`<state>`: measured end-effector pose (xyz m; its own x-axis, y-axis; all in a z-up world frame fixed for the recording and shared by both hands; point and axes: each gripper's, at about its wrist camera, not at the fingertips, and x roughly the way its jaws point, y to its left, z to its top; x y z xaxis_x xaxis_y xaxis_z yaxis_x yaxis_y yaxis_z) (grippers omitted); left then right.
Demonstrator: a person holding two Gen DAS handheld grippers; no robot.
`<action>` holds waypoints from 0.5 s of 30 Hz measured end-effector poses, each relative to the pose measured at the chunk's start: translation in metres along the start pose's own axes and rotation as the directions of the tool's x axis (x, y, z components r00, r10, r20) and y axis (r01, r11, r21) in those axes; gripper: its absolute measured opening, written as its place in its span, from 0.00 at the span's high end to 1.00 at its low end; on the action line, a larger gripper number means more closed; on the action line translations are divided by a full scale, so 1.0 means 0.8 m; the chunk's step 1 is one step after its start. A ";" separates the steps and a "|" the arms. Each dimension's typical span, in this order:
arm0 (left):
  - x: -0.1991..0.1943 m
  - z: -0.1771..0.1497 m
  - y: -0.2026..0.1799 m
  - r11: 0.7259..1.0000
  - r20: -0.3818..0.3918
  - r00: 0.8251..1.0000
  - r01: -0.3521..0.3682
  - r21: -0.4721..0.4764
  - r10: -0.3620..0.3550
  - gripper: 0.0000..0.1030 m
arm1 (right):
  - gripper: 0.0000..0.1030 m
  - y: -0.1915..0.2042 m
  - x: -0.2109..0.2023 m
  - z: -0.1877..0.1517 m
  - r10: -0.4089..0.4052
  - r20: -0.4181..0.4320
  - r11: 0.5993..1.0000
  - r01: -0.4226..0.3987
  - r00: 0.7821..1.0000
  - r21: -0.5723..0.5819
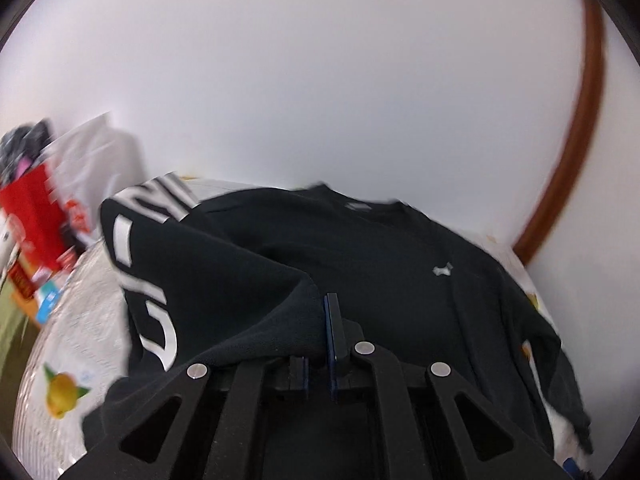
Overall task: Fold small clothes
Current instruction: 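Fold the lettered sleeve across the sweatshirt body with the left gripper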
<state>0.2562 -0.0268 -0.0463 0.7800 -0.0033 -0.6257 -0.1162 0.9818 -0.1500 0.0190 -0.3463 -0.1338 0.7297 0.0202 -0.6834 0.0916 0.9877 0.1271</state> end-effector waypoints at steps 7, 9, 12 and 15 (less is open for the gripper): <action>0.053 -0.024 -0.074 0.995 -0.102 0.993 0.061 0.084 -0.052 0.94 | 0.28 -0.008 0.004 -0.019 0.006 -0.021 1.000 -0.007 1.000 -0.019; 0.062 -0.031 -0.085 0.993 -0.127 0.990 0.064 0.096 -0.052 0.94 | 0.28 -0.006 0.007 -0.021 0.007 -0.028 1.000 -0.008 1.000 -0.029; 0.067 -0.039 -0.089 0.990 -0.166 0.984 0.081 0.117 -0.061 0.85 | 0.28 -0.003 0.007 -0.021 -0.003 -0.028 0.999 0.002 1.000 -0.039; 0.059 -0.043 -0.084 0.984 -0.187 0.977 0.125 0.127 -0.100 0.66 | 0.28 0.003 0.004 -0.015 -0.019 -0.011 0.999 0.019 1.000 -0.046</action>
<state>0.2799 -0.0991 -0.0923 0.6591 -0.1370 -0.7394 0.0617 0.9898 -0.1284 0.0138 -0.3421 -0.1445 0.7204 0.0029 -0.6936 0.0737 0.9940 0.0807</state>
